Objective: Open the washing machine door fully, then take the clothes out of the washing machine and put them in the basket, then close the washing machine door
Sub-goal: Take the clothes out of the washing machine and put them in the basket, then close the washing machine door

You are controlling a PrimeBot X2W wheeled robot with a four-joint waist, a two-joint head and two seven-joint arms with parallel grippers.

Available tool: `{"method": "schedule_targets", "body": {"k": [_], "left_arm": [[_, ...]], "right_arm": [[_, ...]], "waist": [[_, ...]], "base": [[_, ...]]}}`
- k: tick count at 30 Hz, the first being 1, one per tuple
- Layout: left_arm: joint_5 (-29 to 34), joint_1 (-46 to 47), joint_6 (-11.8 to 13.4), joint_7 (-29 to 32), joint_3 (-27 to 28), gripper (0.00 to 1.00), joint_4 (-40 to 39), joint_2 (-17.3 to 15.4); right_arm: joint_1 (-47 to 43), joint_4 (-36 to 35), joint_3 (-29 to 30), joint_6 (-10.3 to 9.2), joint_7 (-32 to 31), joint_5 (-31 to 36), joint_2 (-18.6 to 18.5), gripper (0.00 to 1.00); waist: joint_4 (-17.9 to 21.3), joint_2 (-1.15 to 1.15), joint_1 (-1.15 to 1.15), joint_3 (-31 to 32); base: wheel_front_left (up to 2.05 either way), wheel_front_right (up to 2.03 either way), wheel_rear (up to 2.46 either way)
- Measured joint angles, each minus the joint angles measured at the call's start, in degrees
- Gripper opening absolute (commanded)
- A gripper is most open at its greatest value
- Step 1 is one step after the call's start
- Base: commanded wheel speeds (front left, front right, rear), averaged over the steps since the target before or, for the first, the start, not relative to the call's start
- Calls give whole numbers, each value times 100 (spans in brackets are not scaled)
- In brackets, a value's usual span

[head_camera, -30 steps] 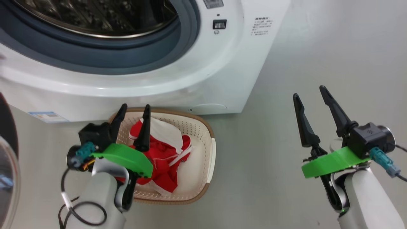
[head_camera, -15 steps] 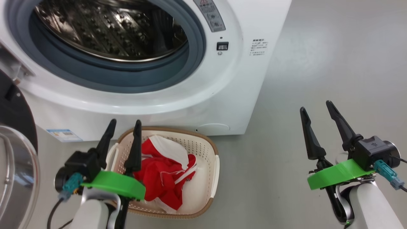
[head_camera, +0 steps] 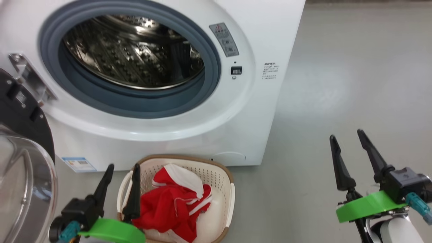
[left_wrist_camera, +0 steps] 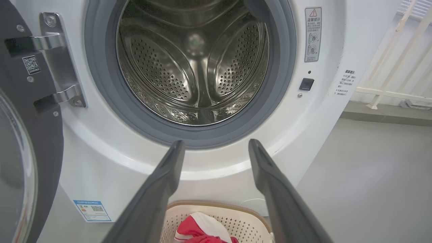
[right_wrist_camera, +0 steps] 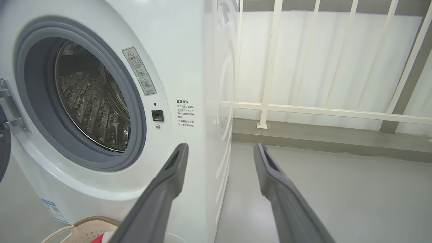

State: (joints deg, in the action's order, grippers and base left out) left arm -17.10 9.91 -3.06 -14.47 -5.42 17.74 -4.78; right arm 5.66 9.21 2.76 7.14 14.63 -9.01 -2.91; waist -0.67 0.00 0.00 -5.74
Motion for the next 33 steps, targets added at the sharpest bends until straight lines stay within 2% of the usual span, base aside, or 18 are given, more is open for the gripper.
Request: {"method": "schedule_targets", "body": {"k": [15,33], "left_arm": [[-1,-676,282,25,75,100,-276,-102],[-7,-783,417,26,89,100,-417,-183]], "right_arm": [[-453,-48,-7,0,0,44,24,100],[-570,-59,-12,0,0,44,30,100]], "waist": [[78,0,0,635],[169,0,0,645]], "base": [[0,0,0],[0,0,0]]}}
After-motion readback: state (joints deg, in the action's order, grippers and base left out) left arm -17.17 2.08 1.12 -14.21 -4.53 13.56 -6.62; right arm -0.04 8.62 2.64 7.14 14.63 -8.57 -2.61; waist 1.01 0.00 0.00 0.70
